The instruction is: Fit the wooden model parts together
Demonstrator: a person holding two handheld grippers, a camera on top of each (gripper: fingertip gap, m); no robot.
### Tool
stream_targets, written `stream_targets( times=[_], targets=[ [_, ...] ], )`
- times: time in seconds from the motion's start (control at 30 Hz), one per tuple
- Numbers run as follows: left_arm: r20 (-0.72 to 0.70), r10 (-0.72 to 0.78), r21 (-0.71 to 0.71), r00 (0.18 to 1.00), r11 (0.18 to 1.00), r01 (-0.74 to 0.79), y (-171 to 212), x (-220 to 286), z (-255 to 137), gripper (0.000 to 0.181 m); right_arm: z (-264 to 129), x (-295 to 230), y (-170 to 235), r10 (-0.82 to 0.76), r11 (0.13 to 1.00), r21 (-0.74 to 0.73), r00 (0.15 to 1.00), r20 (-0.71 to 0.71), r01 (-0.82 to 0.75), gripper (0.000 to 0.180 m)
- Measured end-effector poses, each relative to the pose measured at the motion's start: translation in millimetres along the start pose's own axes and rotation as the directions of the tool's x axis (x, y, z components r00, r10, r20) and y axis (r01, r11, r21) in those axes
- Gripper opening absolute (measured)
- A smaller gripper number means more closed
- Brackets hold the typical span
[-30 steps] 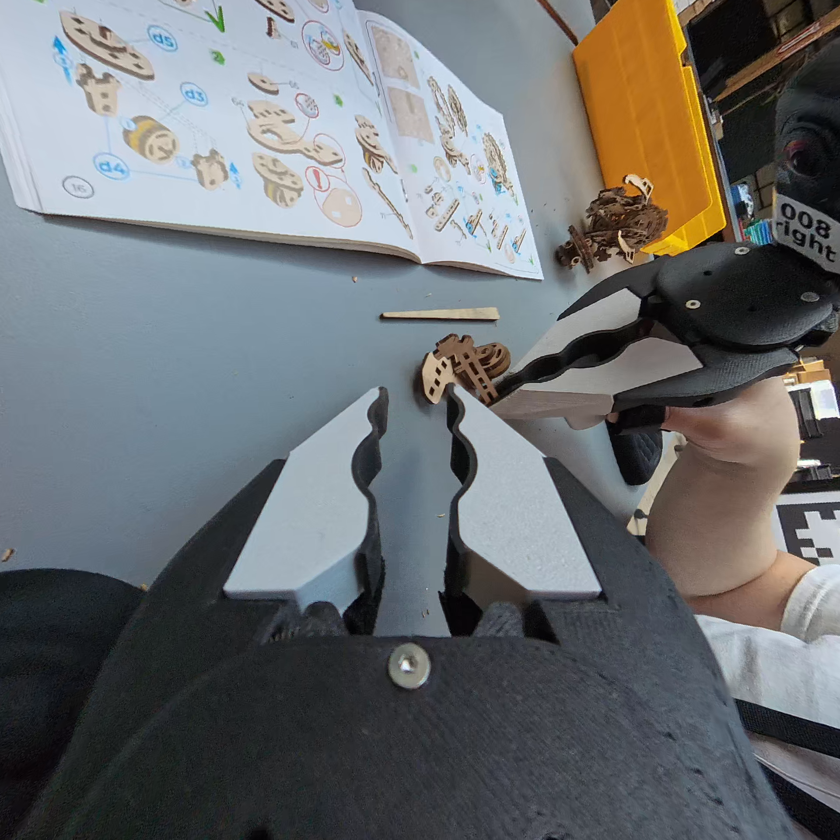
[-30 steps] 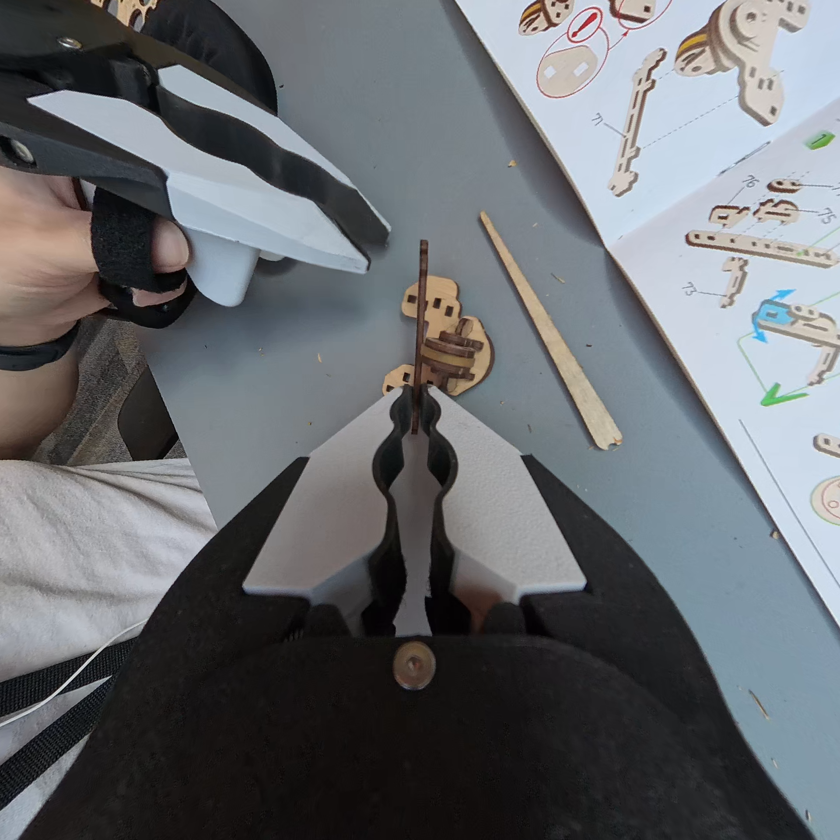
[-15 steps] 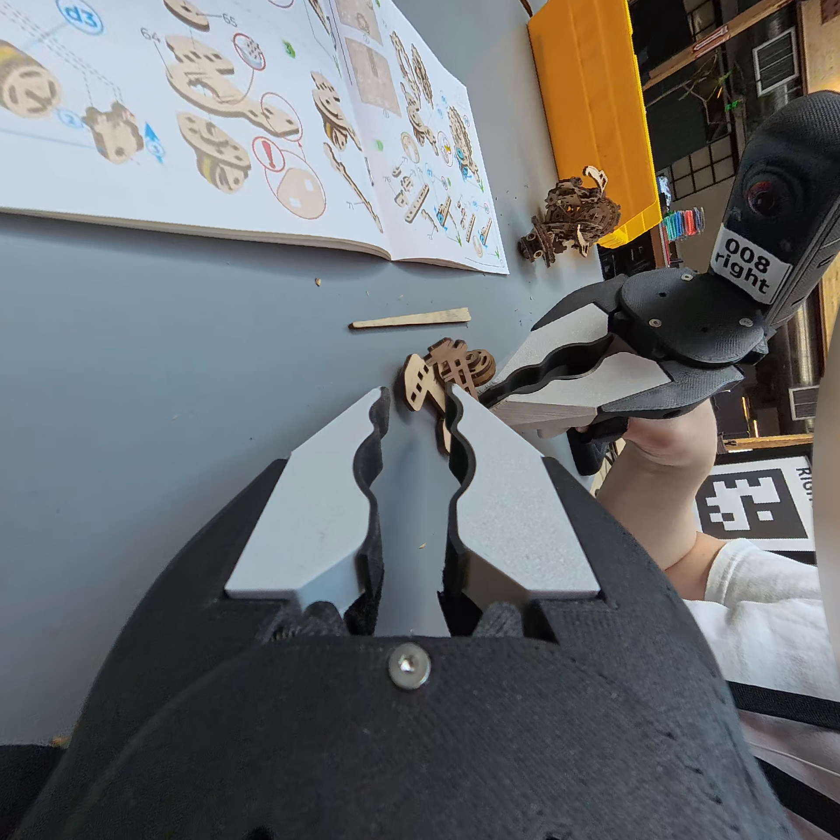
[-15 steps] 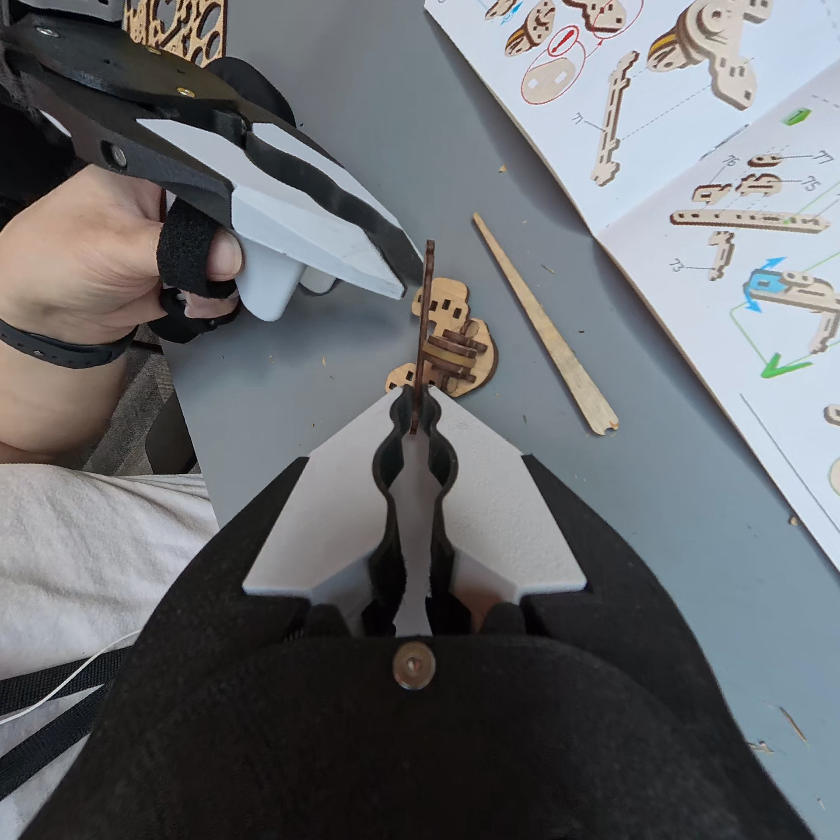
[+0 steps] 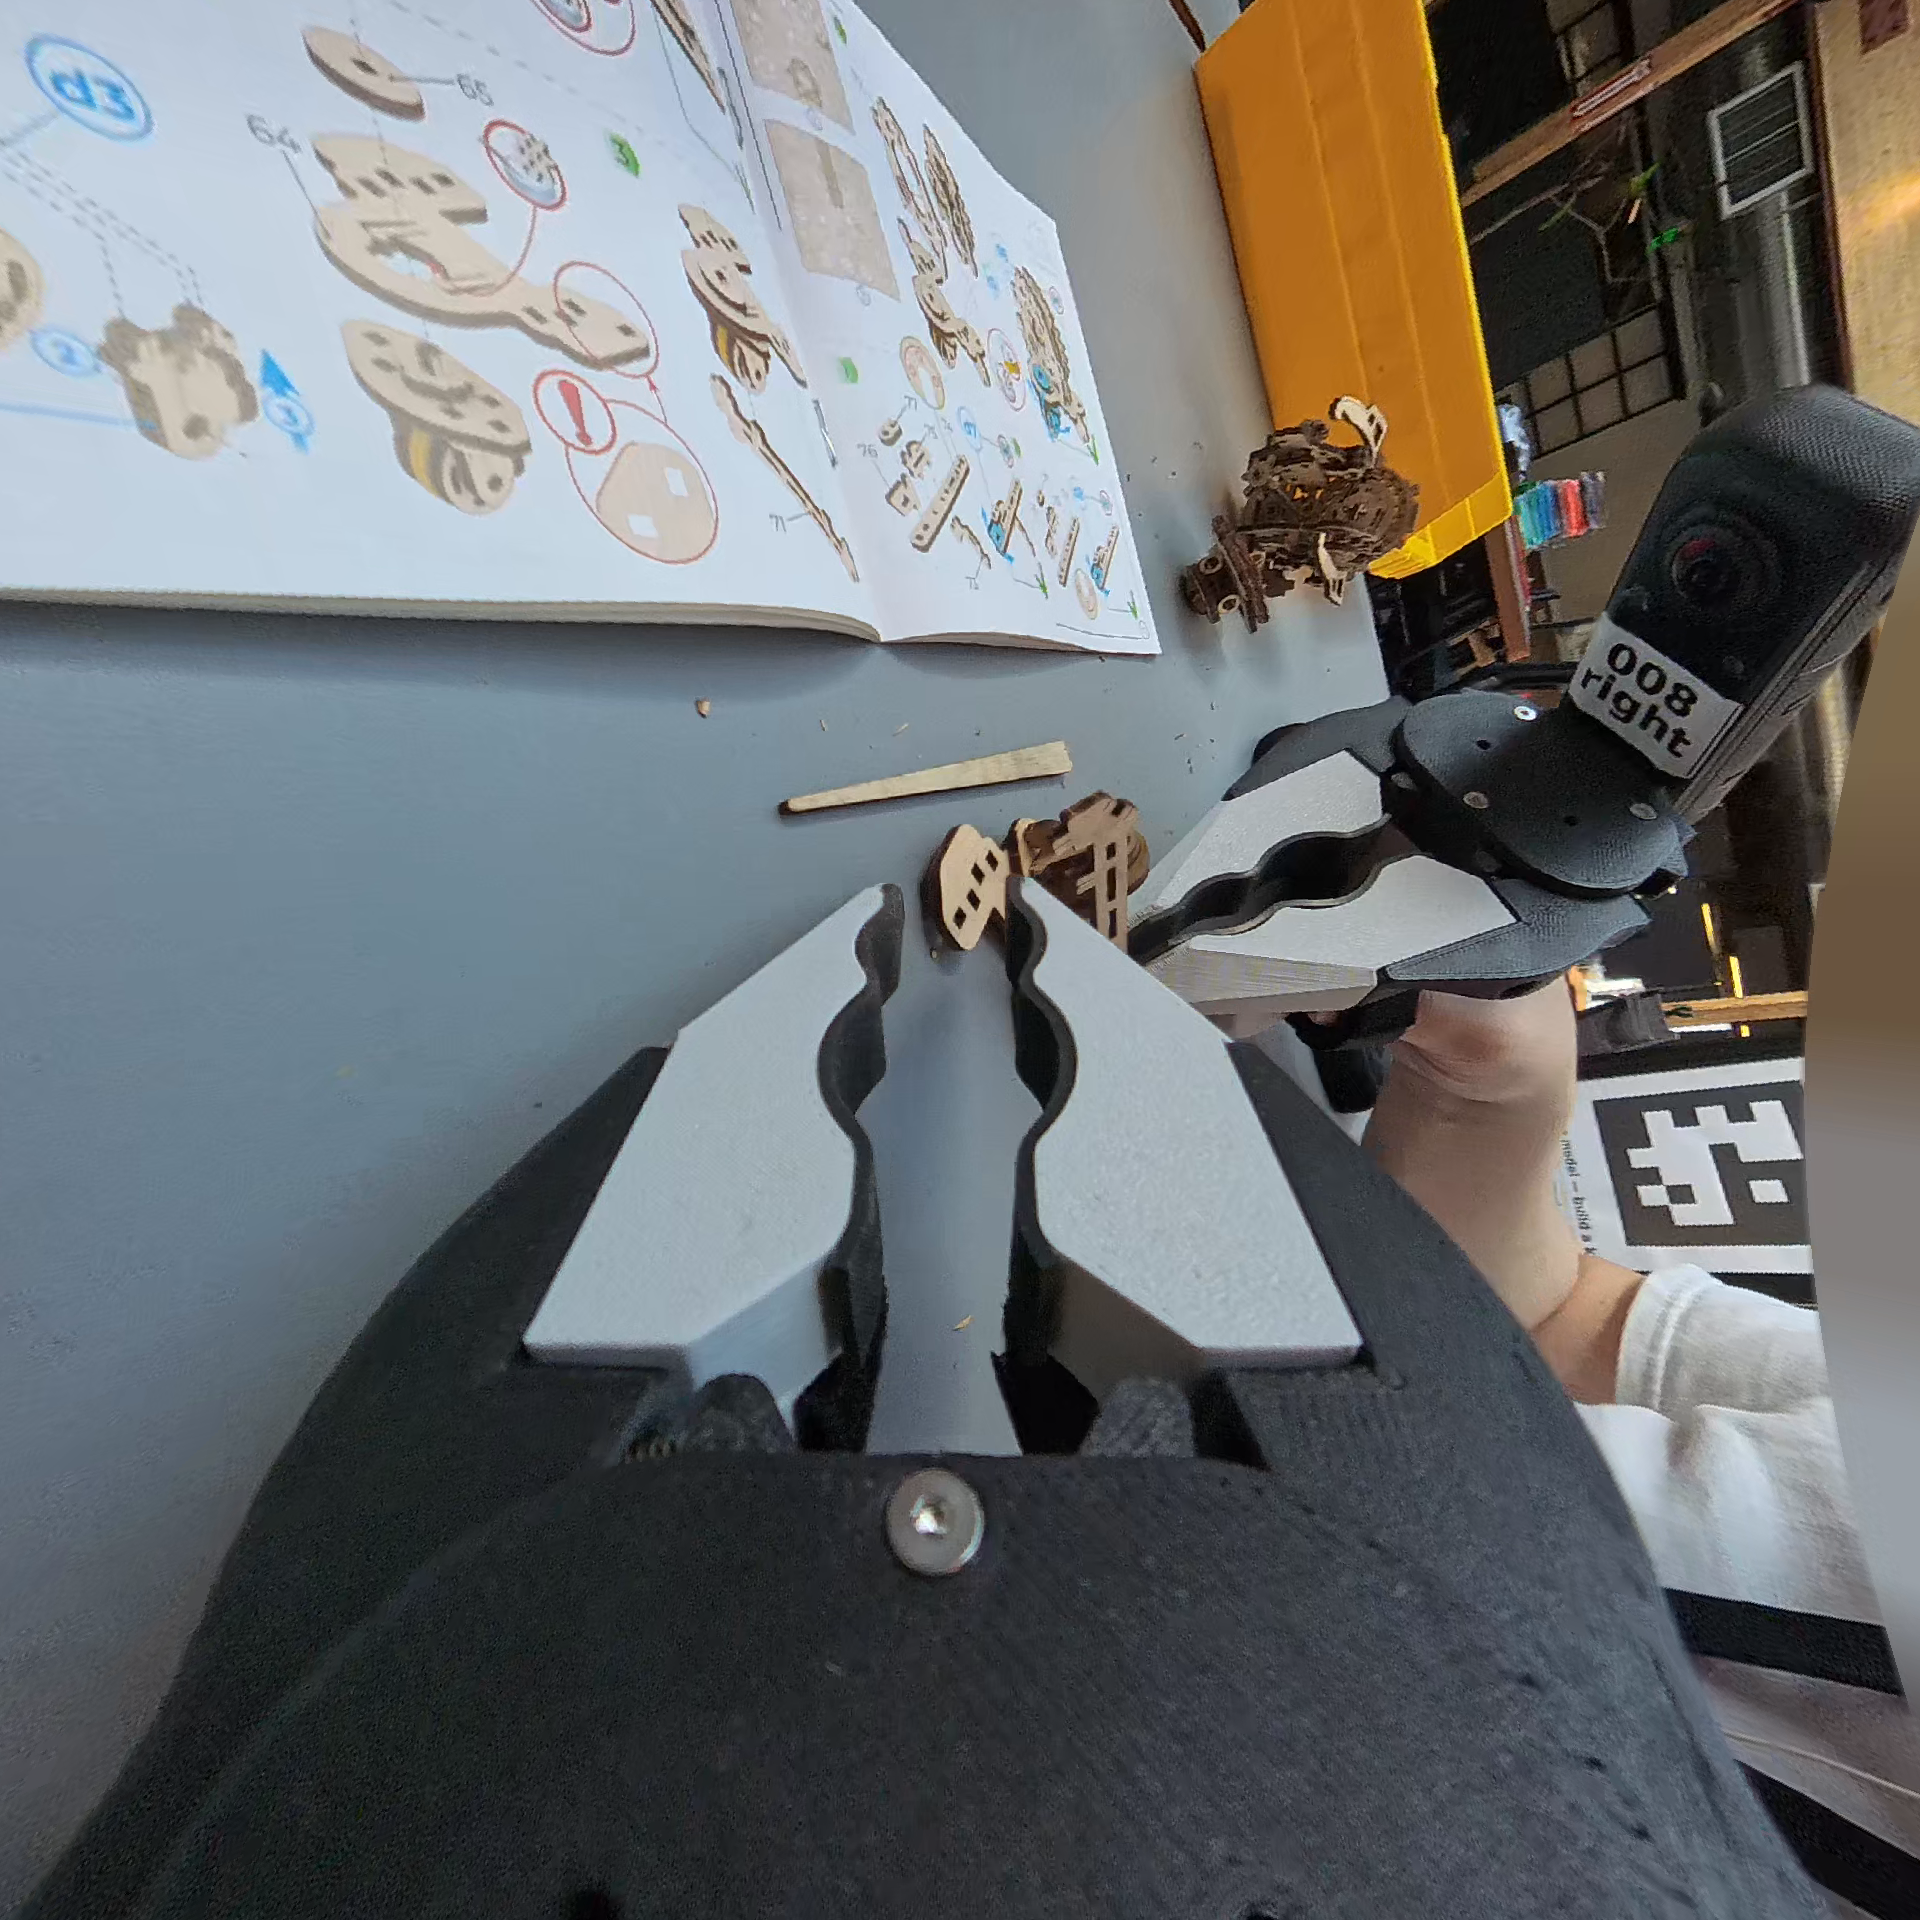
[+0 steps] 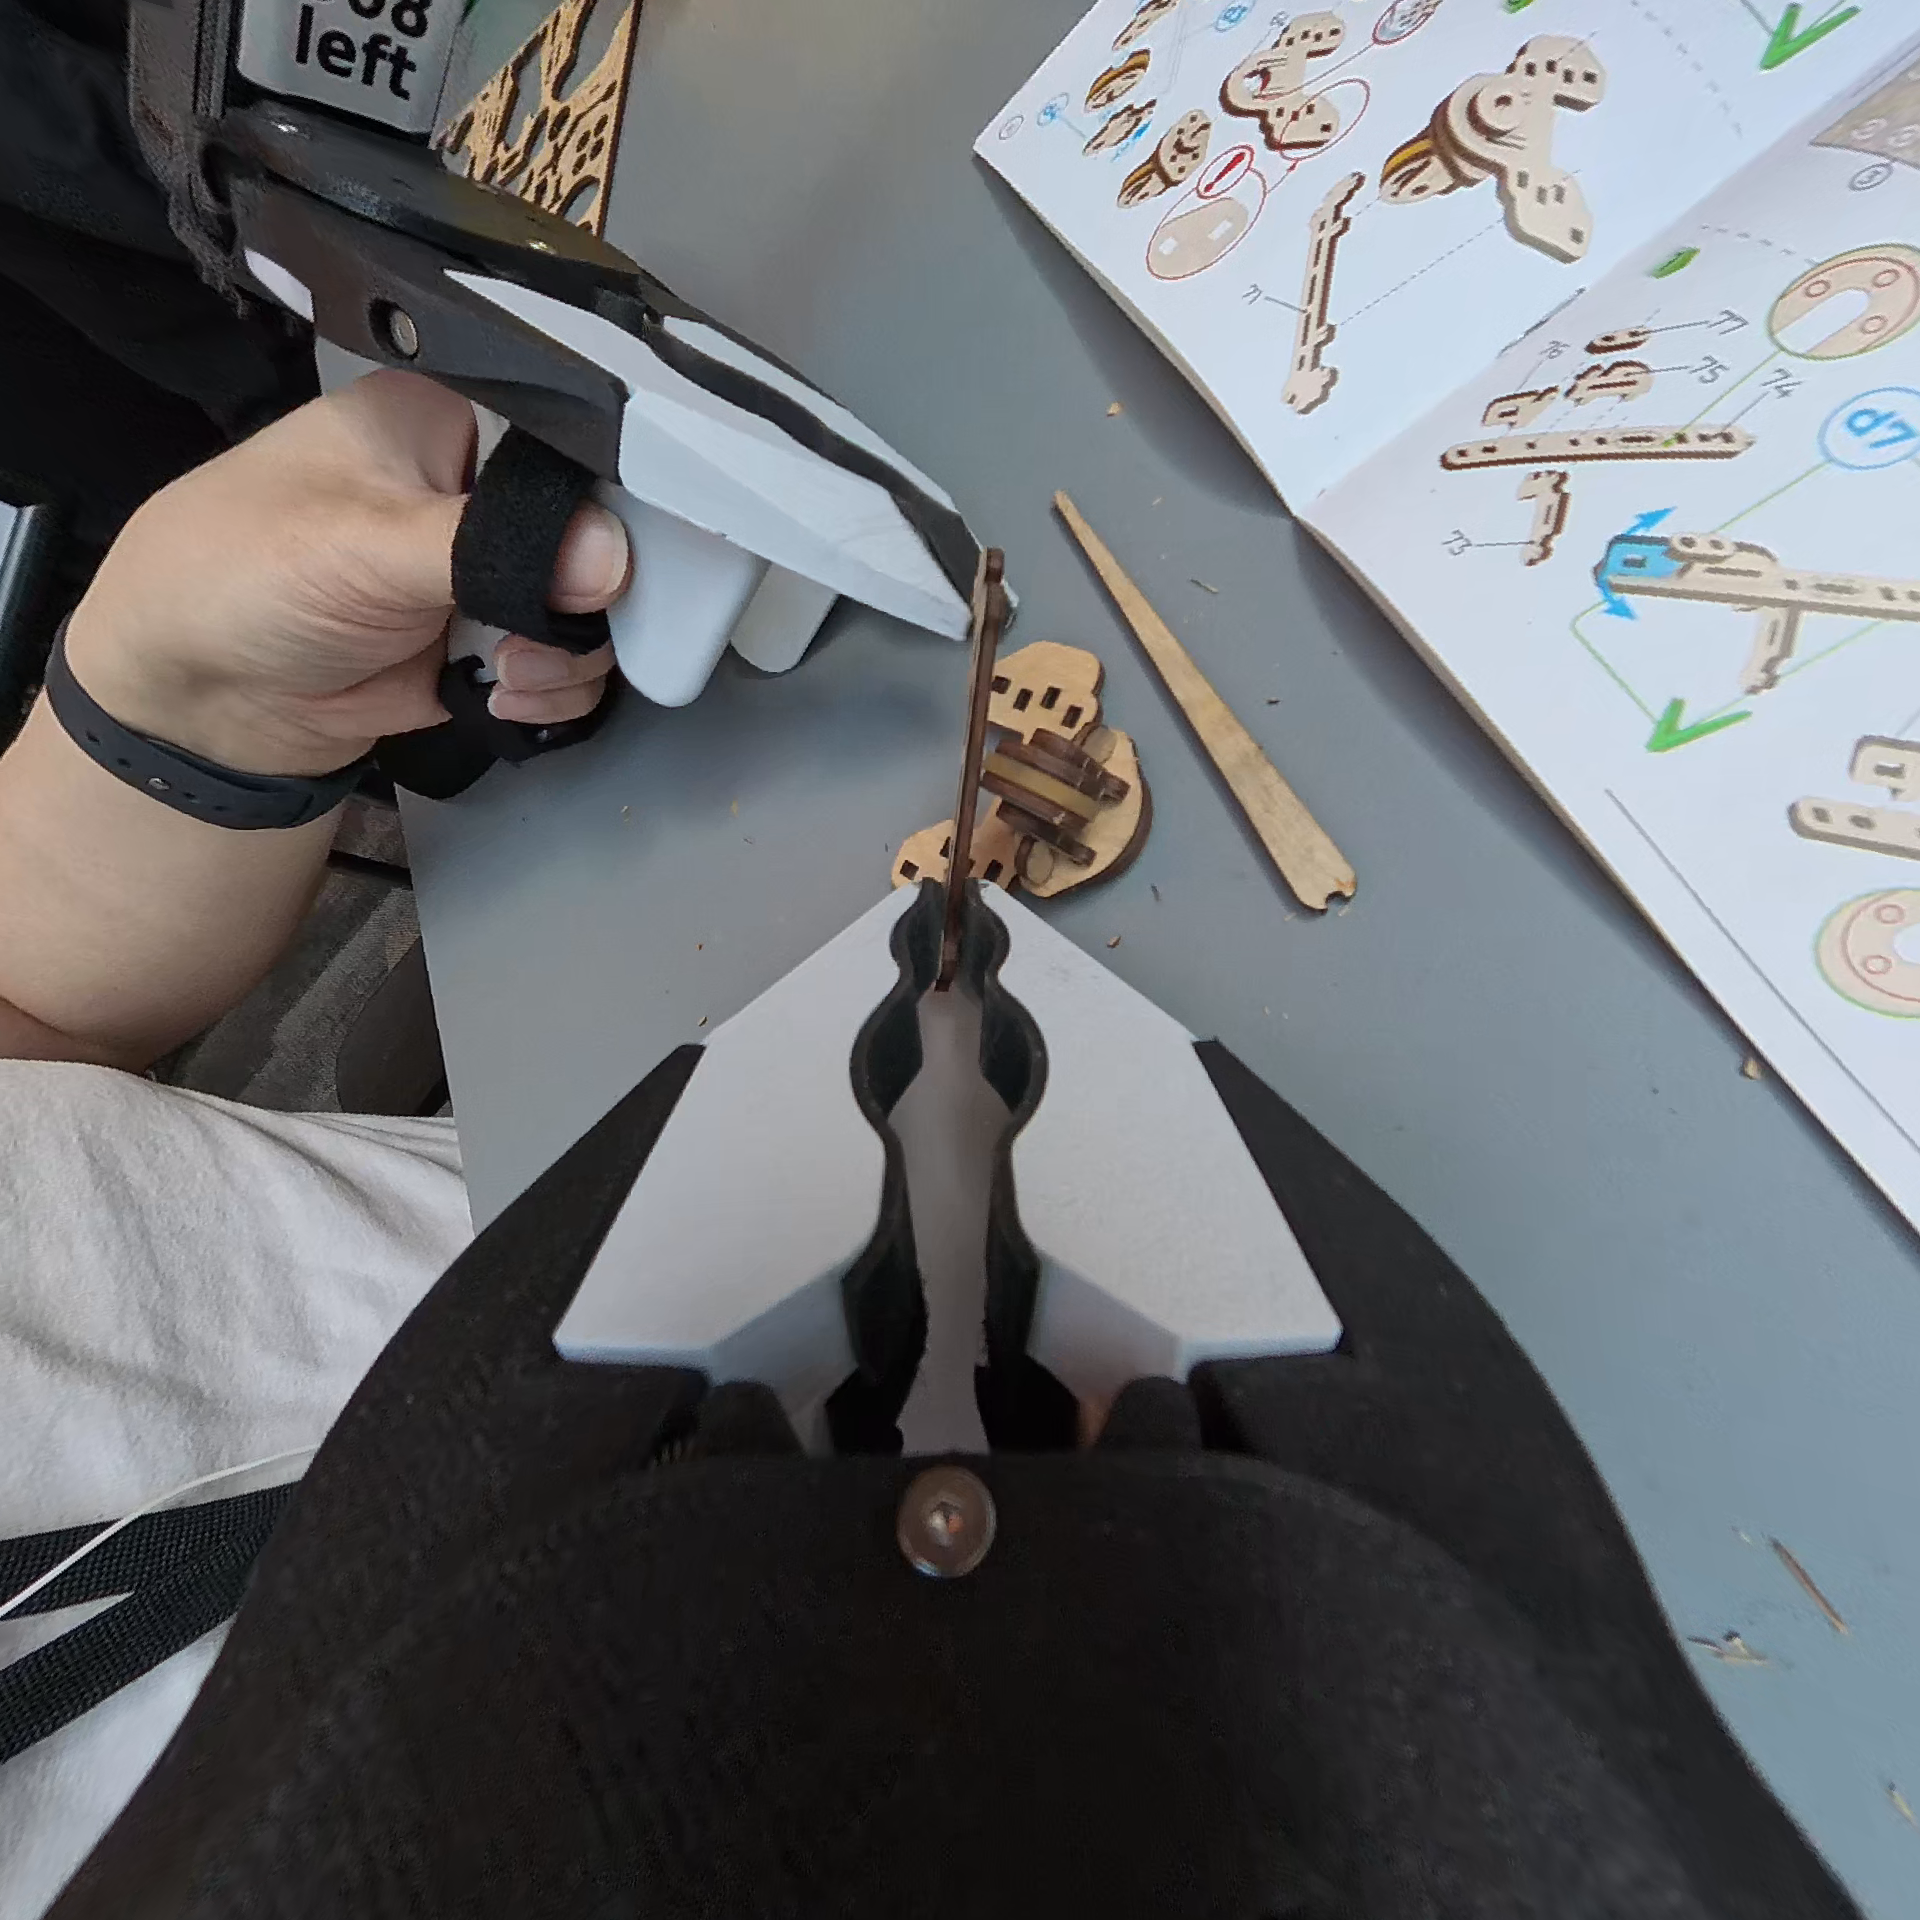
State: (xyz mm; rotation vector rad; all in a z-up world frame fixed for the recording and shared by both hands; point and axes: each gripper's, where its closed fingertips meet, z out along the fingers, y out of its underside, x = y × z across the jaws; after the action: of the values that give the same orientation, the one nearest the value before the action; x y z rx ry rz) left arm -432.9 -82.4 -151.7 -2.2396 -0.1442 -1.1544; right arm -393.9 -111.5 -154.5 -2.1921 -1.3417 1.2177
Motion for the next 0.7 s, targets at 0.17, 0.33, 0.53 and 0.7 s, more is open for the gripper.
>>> stream_targets(
  times=[0.17,0.33,0.53,0.7],
  targets=[
    [-0.017,0.003,-0.045,1.0,0.999,-0.004,4.3,6.1,8.5,0.017,-0.9,5.0,1.7,0.067,0.997,0.023,0.998,0.022,-0.067,0.005],
    [-0.001,0.045,-0.036,0.999,0.998,-0.045,-3.7,3.2,11.7,0.016,-3.6,1.6,1.1,0.088,0.993,0.066,0.992,0.087,-0.094,0.003],
    [-0.048,0.043,-0.092,0.998,0.995,-0.048,6.4,11.5,17.2,0.014,-9.1,2.5,-0.9,0.01,0.996,0.094,1.0,0.026,-0.012,0.002],
    [-0.067,0.035,-0.123,0.997,0.991,-0.043,17.3,18.6,19.3,0.013,-15.9,0.8,-7.0,0.053,0.985,0.159,0.997,0.06,-0.062,0.002]
  ],
)
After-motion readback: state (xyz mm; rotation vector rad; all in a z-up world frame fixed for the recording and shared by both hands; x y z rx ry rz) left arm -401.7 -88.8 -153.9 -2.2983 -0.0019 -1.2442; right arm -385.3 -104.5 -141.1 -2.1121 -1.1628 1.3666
